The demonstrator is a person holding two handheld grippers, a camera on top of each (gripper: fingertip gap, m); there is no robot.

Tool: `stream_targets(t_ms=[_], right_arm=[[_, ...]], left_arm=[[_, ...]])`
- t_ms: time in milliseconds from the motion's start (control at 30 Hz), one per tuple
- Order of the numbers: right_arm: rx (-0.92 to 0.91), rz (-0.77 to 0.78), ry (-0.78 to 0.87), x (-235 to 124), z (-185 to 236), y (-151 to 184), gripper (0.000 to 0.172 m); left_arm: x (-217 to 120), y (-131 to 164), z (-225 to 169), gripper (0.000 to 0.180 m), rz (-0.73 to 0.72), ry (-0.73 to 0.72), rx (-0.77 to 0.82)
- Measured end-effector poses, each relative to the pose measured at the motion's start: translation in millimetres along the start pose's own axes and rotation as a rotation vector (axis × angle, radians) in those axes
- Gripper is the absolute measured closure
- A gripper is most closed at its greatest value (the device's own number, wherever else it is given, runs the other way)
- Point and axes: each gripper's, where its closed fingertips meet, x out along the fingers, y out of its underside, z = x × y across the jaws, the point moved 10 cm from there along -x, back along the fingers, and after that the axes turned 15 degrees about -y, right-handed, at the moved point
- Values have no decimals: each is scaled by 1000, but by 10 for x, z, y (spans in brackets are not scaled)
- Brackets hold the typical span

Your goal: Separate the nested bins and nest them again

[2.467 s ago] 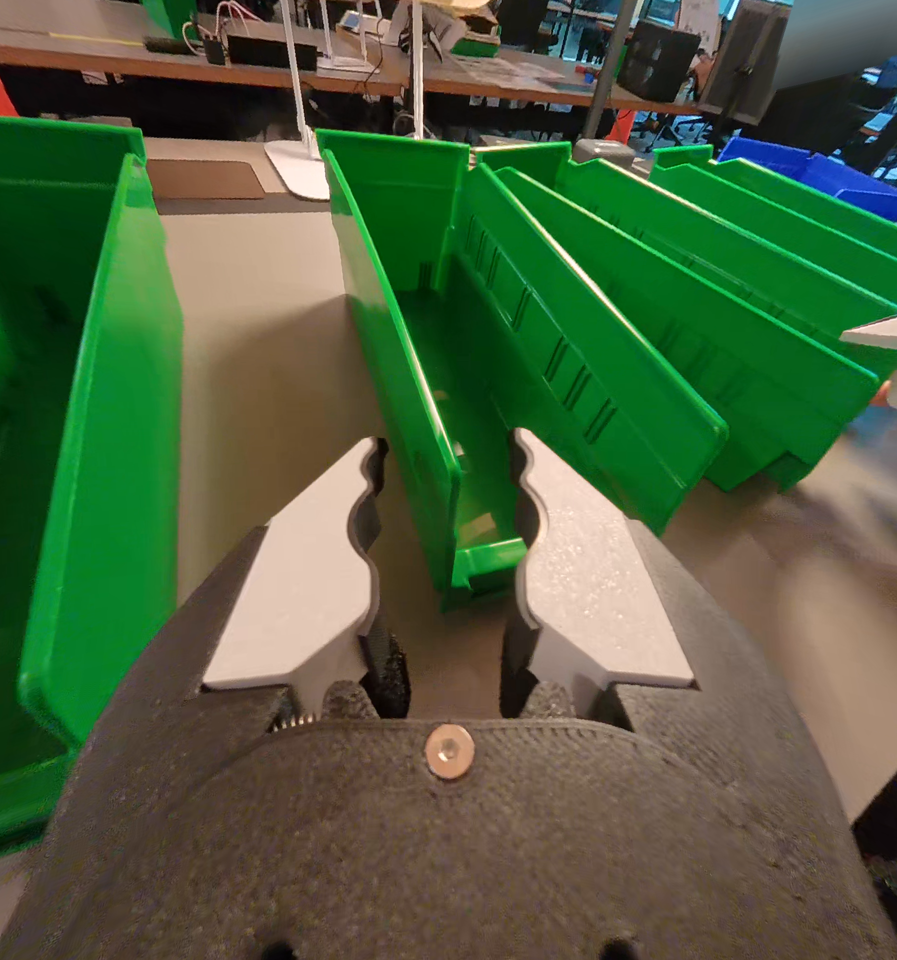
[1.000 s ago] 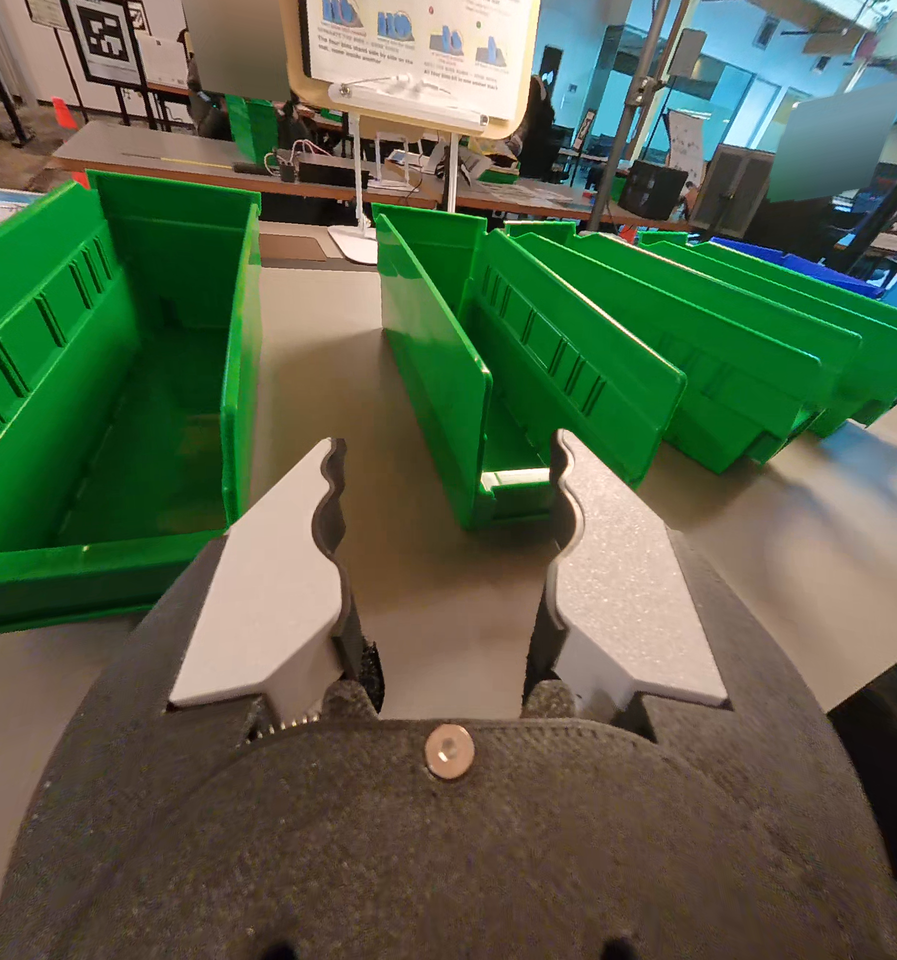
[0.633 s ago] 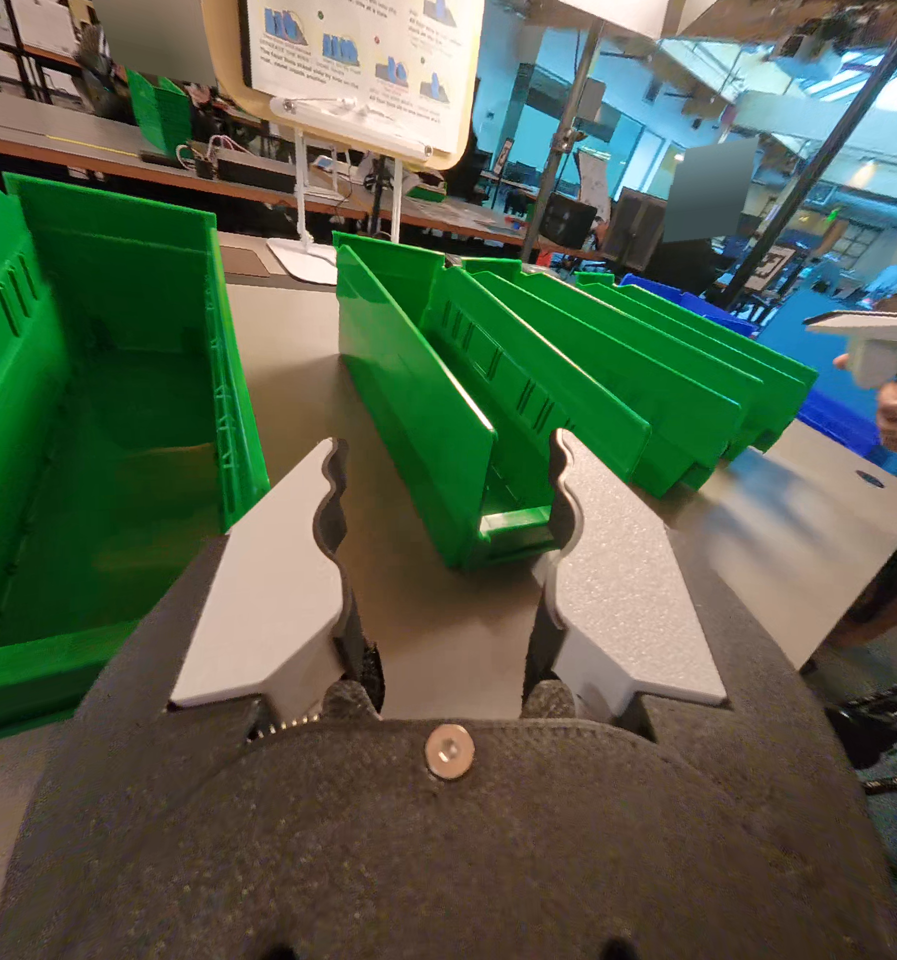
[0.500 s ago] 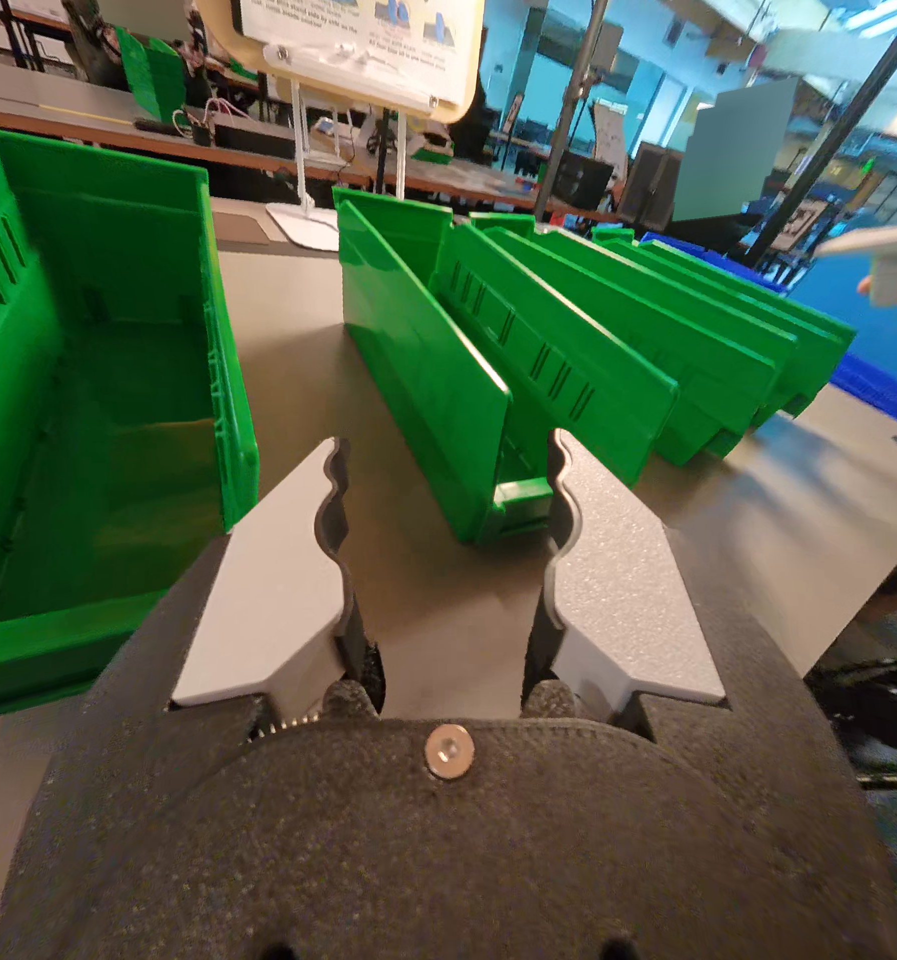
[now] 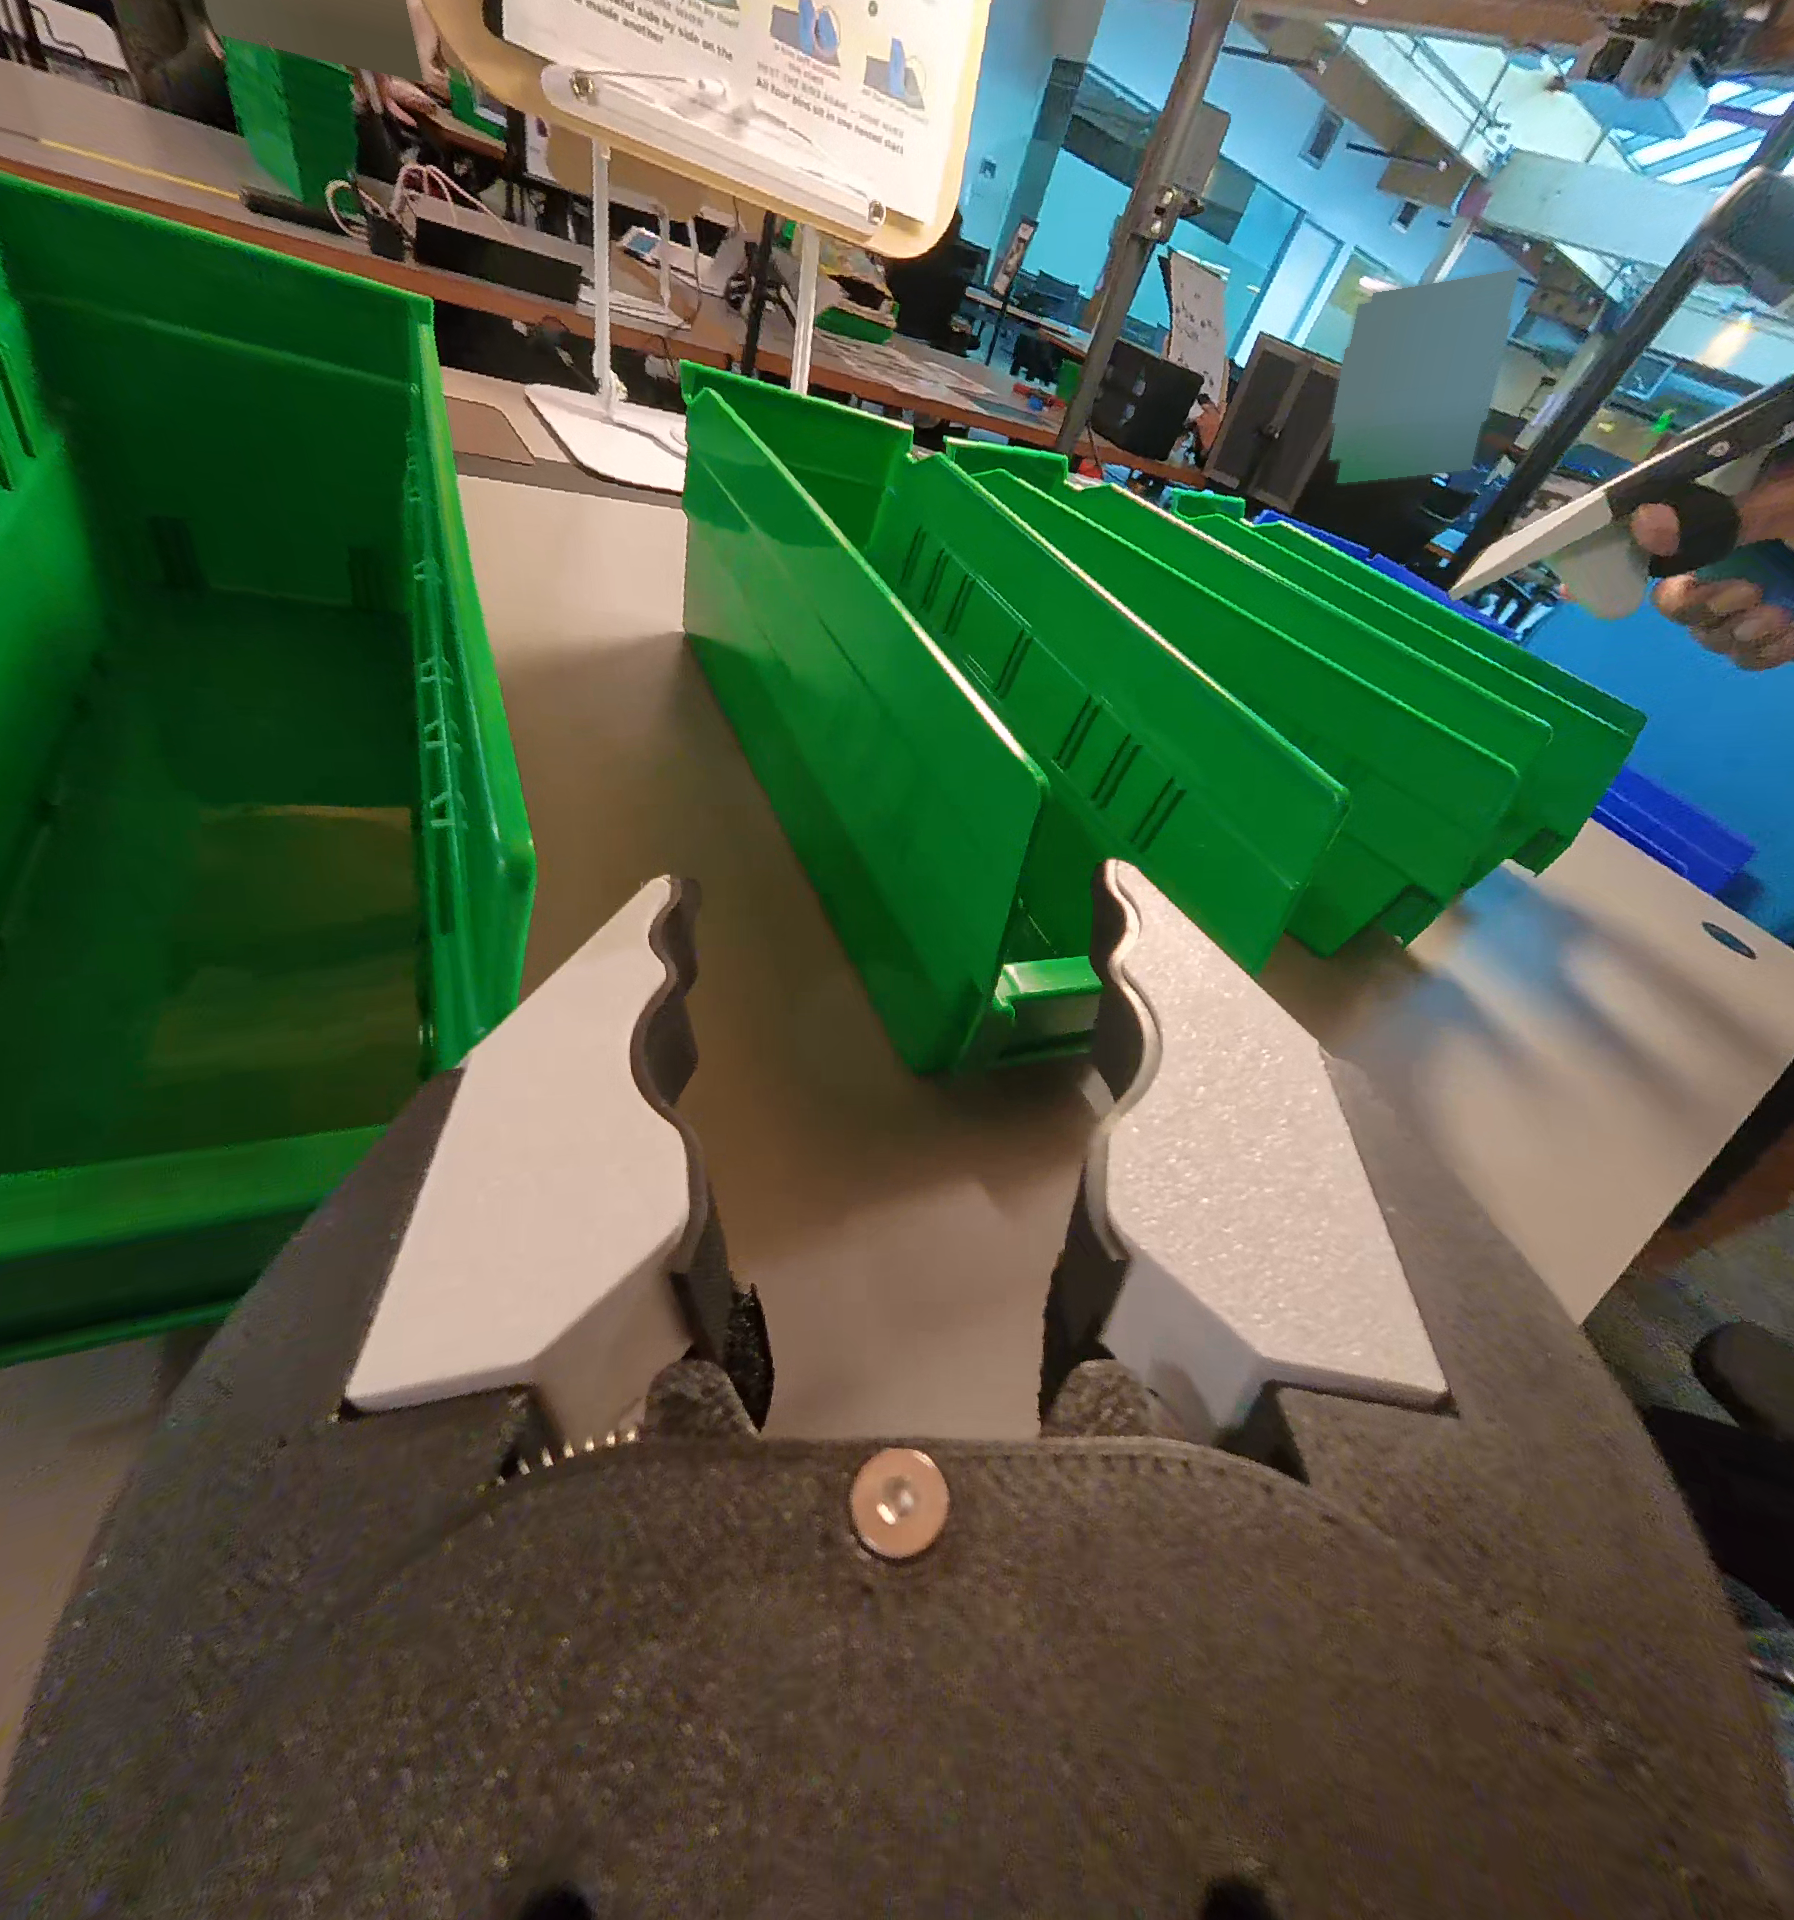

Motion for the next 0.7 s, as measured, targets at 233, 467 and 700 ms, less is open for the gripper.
stream_targets(t_ms=[233, 467, 700], right_arm=[[11, 246, 40, 413, -70, -4, 25], [50, 248, 2, 537, -25, -142, 56], [34, 80, -66, 62, 192, -397, 65]], left_arm=[[-31, 21, -60, 106, -12, 23, -32], [44, 86, -315, 107, 24, 80, -32], [14, 97, -368, 110, 0, 93, -49]])
